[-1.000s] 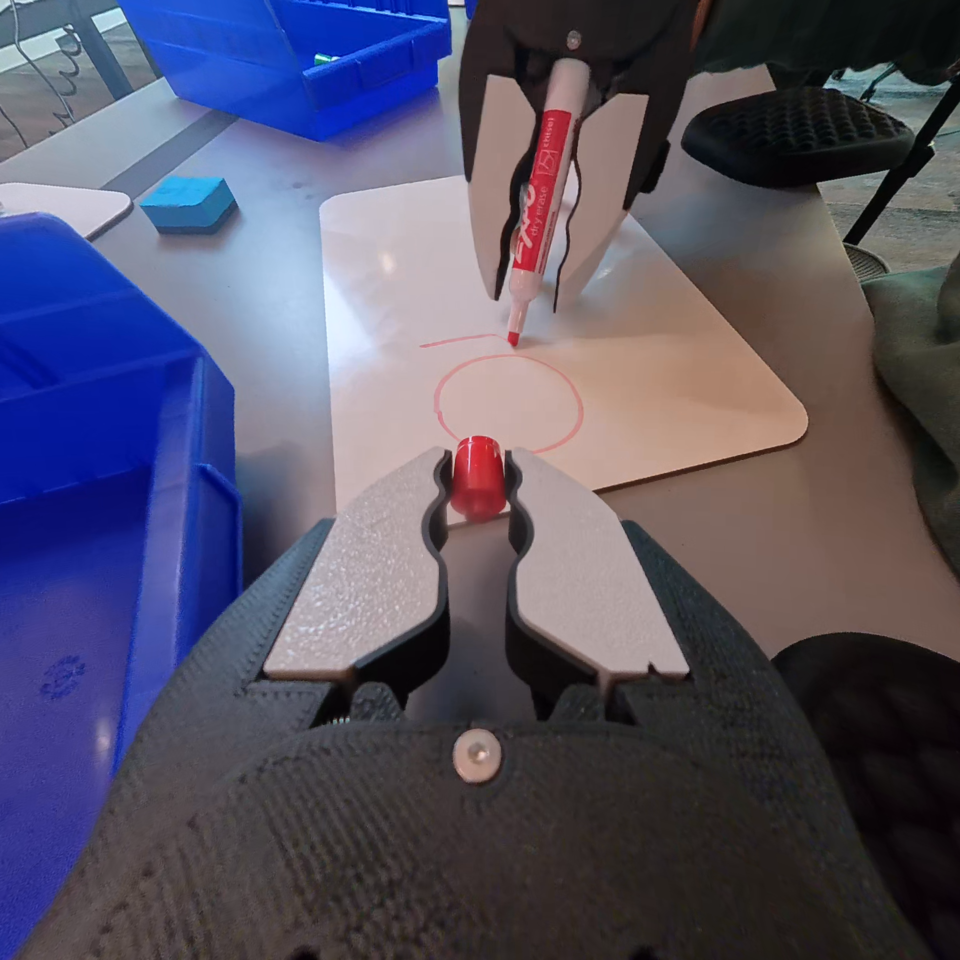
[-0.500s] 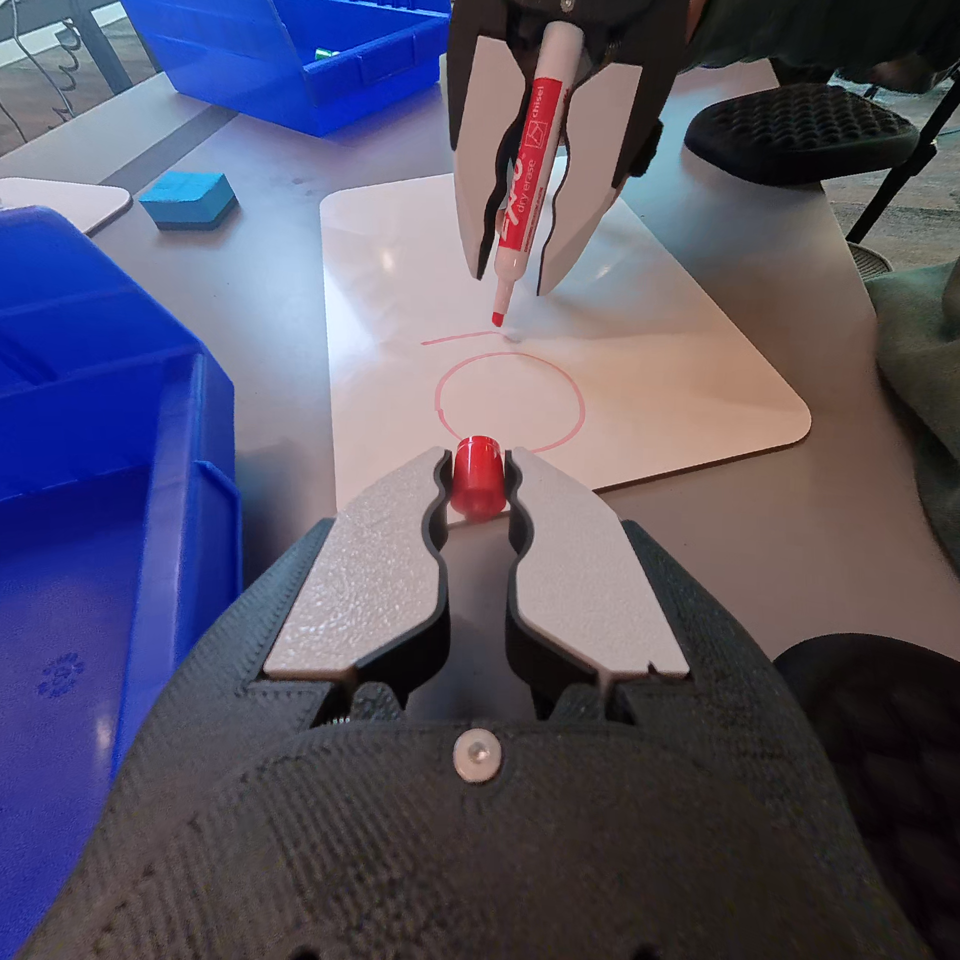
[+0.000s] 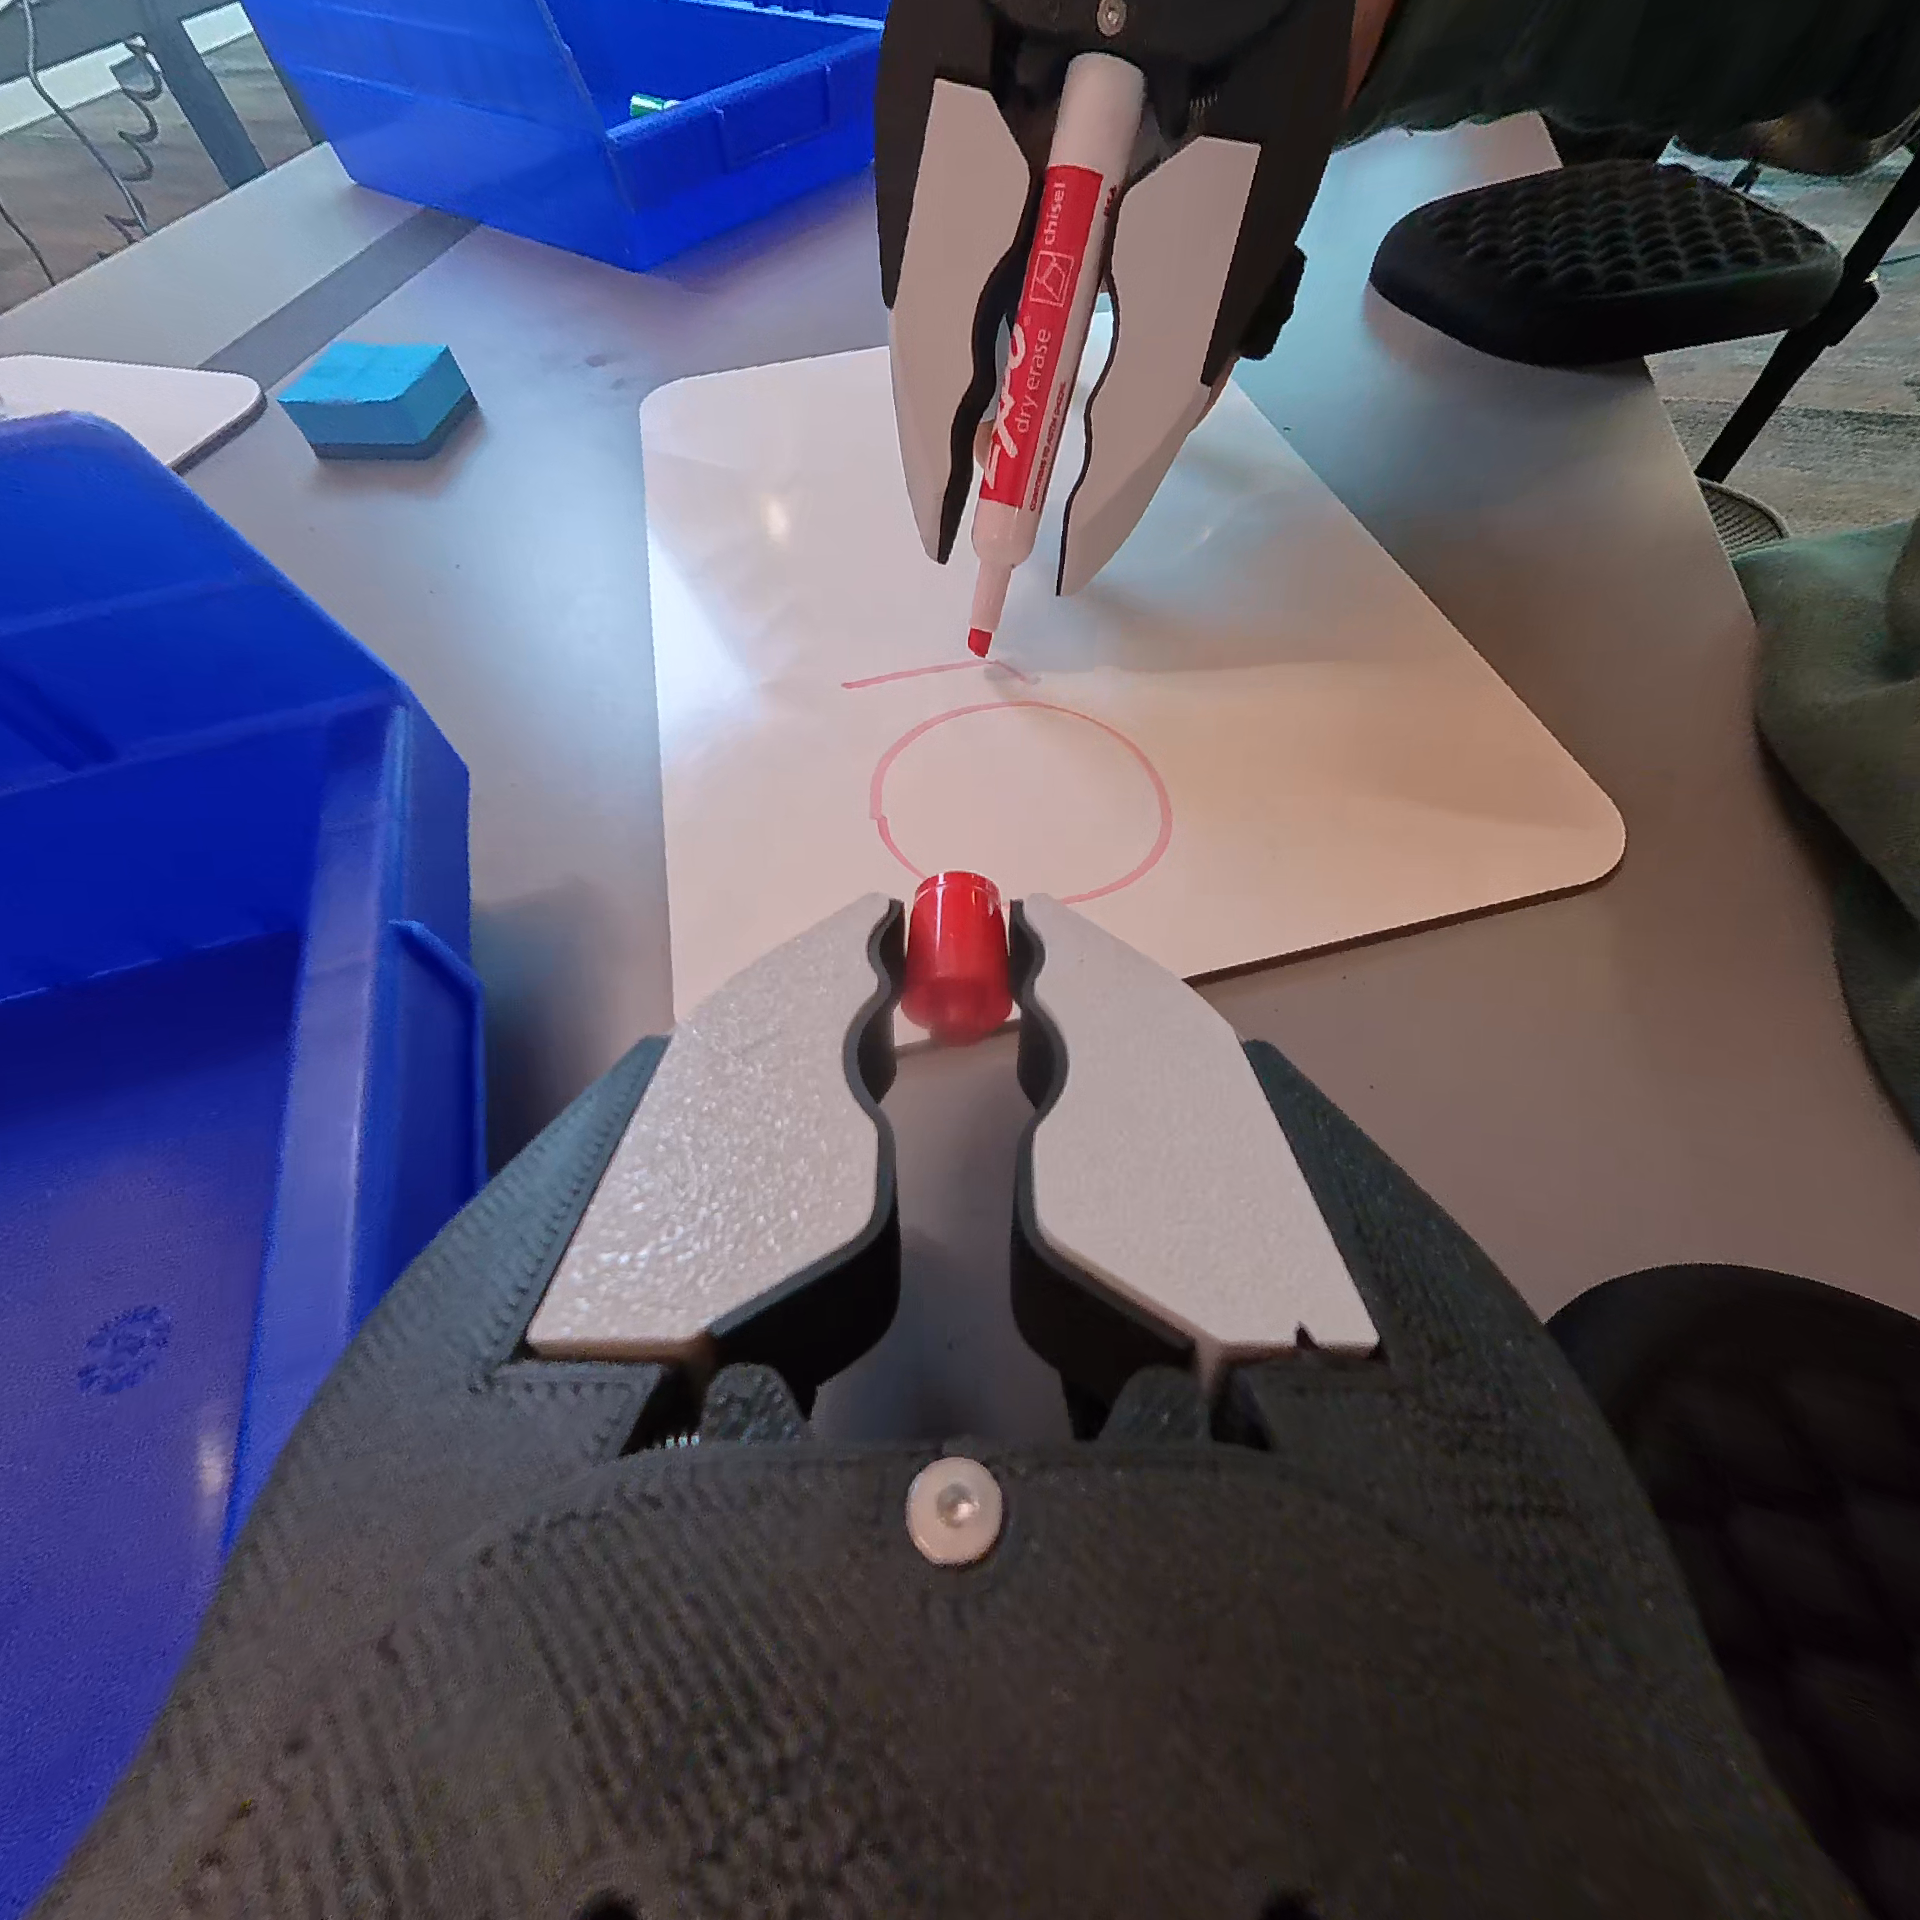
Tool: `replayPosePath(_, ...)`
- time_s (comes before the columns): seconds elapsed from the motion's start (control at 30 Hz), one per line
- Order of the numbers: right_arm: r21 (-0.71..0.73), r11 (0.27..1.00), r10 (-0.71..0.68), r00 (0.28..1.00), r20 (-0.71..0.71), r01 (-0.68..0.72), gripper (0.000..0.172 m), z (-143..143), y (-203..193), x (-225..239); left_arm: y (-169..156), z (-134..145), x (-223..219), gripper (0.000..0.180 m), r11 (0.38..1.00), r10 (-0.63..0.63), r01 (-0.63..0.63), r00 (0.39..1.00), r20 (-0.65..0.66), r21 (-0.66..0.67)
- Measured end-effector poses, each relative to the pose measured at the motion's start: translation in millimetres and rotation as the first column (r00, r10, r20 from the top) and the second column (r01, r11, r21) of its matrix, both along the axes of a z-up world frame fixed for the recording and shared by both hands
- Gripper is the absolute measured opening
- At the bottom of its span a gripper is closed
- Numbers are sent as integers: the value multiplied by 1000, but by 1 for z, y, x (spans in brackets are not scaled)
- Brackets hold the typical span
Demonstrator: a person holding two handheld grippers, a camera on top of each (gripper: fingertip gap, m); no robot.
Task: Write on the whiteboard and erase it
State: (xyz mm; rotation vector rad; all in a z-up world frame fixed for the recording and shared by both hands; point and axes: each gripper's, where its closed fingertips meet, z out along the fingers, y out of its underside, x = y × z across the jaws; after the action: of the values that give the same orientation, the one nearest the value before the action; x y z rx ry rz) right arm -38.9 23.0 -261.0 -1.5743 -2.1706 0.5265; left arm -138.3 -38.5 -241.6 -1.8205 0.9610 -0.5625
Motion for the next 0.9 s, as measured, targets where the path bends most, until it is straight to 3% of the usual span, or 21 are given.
replayPosePath(0.9,50,999,16,999,49,-19,34,-4,1,3,-1,-2,1,19,1000,-9,9,1000,-15,1)
